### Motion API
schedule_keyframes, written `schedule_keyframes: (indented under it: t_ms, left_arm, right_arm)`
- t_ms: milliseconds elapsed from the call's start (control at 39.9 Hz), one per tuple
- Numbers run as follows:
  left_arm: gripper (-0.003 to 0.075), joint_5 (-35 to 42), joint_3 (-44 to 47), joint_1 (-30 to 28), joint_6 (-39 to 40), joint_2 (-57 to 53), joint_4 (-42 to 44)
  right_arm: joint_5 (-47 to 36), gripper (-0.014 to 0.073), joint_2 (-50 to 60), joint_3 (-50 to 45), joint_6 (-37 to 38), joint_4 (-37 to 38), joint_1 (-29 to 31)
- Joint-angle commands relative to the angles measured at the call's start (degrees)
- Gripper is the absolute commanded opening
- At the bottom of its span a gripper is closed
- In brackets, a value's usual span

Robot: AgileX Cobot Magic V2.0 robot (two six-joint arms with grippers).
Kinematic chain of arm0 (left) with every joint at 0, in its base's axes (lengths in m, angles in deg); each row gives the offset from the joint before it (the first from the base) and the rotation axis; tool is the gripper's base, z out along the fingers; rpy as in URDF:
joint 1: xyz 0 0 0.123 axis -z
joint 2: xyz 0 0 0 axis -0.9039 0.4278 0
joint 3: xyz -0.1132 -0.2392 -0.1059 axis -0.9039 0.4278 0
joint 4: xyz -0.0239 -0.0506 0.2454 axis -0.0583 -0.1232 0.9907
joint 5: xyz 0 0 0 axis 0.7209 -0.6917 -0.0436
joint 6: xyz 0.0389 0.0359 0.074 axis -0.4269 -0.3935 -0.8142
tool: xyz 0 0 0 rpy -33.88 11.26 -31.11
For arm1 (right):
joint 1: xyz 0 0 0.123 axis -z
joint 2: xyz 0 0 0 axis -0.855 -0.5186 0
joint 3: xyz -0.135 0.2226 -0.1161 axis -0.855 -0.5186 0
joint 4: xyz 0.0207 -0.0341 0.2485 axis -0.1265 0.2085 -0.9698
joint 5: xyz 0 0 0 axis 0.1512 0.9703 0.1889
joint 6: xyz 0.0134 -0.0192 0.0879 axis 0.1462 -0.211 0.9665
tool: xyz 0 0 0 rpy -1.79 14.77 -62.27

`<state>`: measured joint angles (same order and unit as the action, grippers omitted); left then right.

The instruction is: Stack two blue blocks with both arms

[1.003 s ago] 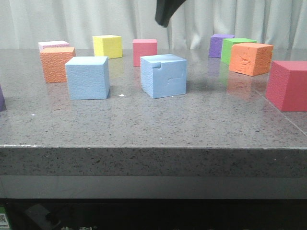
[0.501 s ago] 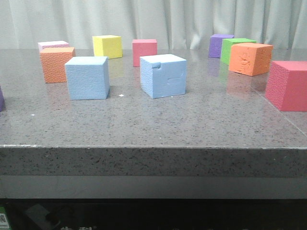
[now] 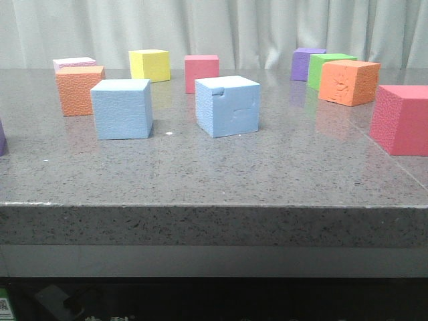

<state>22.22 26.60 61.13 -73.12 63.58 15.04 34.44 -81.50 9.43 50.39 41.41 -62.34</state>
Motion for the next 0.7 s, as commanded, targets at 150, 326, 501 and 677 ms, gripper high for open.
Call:
schedule_keyframes:
  t_ms: [150,326,501,677]
  left_arm:
    - [0.0673,4.7,-2.1,0.5,-0.1,0.4,-0.2]
    - [0.0673,4.7,-2.1,0.5,-0.1,0.4,-0.2]
    - [0.0673,4.7,-2.1,0.5,-0.1,0.4,-0.2]
    - [0.0673,4.9,-2.1,0.5,-0.1,0.5,-0.5]
  right_arm:
    - [-13.4,-0.0062,18.4,-14.7,-1.9,0.4,0.3]
    - [-16.1,-0.0062,29.0,-22.0,-1.9,0.4,0.3]
    - [-18.3,-0.0062,34.1,-25.1,-1.9,0.4,0.3]
    - [-18.4,-0.0062,34.2,-25.1,-1.9,0.4,0.3]
